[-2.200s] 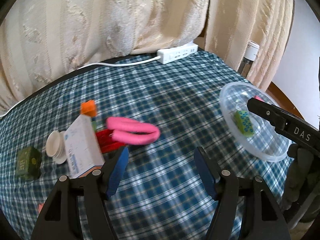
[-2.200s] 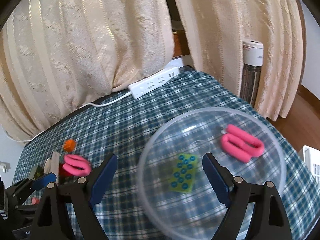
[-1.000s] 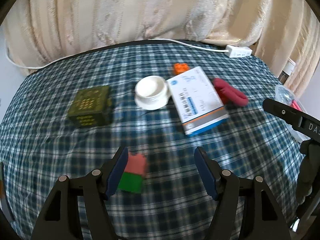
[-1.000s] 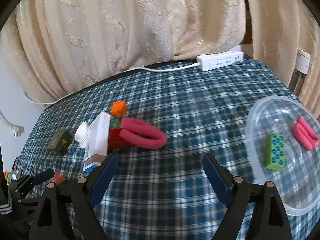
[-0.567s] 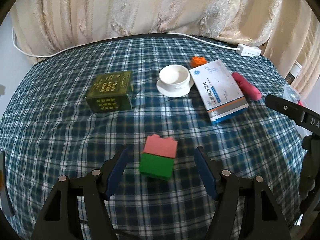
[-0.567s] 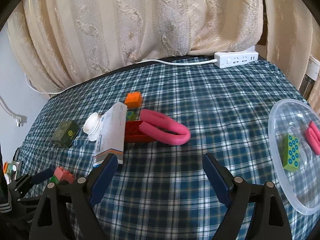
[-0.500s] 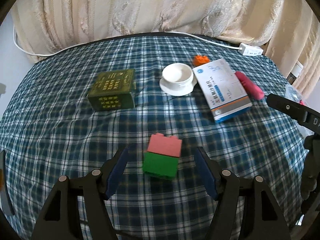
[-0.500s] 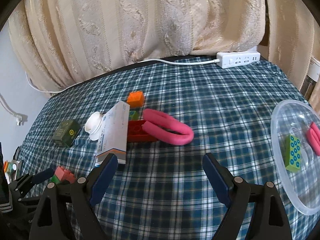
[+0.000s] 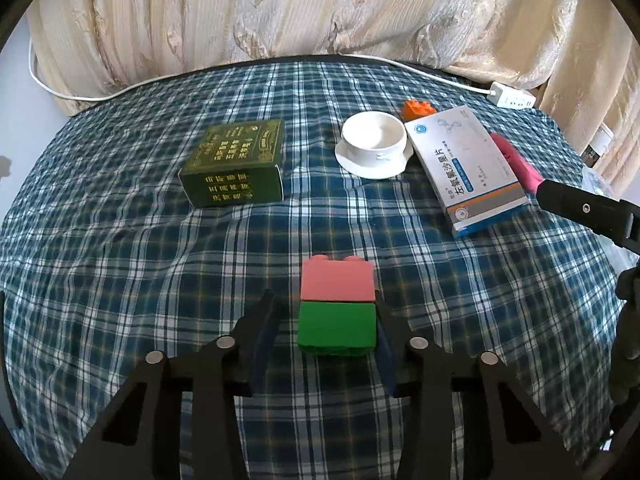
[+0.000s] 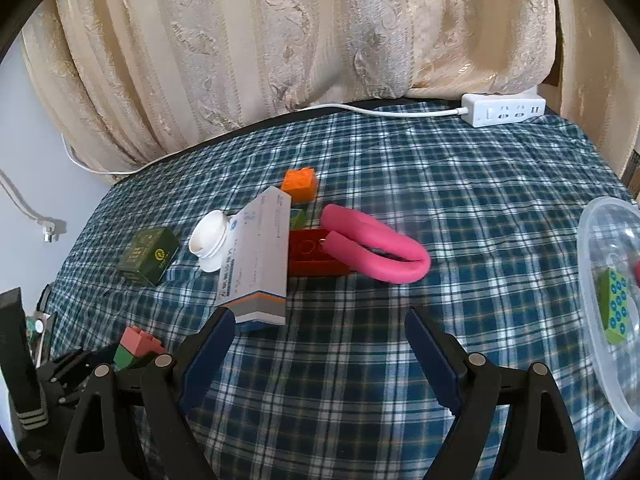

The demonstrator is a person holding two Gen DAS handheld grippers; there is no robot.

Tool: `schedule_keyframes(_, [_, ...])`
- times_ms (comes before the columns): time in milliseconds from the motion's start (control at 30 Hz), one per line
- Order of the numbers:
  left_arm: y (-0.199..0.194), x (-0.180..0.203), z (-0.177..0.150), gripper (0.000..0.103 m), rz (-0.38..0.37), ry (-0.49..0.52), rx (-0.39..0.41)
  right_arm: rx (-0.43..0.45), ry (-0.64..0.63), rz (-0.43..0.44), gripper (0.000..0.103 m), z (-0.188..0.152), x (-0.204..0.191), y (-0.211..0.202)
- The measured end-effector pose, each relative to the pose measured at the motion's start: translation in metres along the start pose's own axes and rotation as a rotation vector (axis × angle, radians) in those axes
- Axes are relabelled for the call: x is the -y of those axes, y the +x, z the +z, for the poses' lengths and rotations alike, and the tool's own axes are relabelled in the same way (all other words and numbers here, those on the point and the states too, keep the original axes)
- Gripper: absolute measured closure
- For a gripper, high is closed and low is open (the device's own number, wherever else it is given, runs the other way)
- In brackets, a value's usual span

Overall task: Organize objects
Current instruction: 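Grasp the pink-on-green brick with the left tool while the right tool grasps the white medicine box, then carry the brick and the medicine box toward the clear bowl with both tools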

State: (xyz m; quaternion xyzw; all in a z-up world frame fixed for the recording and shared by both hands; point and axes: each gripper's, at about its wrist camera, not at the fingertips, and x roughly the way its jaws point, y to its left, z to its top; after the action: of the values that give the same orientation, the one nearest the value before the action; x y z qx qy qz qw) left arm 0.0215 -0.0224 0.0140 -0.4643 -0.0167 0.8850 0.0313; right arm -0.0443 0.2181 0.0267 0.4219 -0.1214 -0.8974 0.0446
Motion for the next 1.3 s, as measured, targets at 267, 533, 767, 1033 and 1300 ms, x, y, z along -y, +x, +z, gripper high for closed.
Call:
schedule_keyframes(267, [0.000,-0.002,0.001,0.070,-0.027,-0.012,0.013,-0.014,0.058,0.118,0.013,0.006,0.001,0.017])
schedule_keyframes(533, [-0.003,-0.004,0.003,0.070,-0.025,-0.017,0.021,-0.023,0.020,0.136,0.026,0.011,-0.012,0.028])
schedule_keyframes(767, [-0.001,-0.005,0.008,0.070,-0.022,-0.024,0.016,-0.063,-0.002,0.161,0.040,0.018,-0.019,0.048])
schedule_keyframes(1033, [0.005,-0.006,0.012,0.070,-0.023,-0.019,0.010,-0.071,-0.036,0.185,0.060,0.019,-0.029,0.054])
schedule_keyframes(1300, [0.005,-0.002,0.016,0.070,-0.026,-0.004,0.018,-0.043,-0.053,0.188,0.083,0.019,-0.031,0.041])
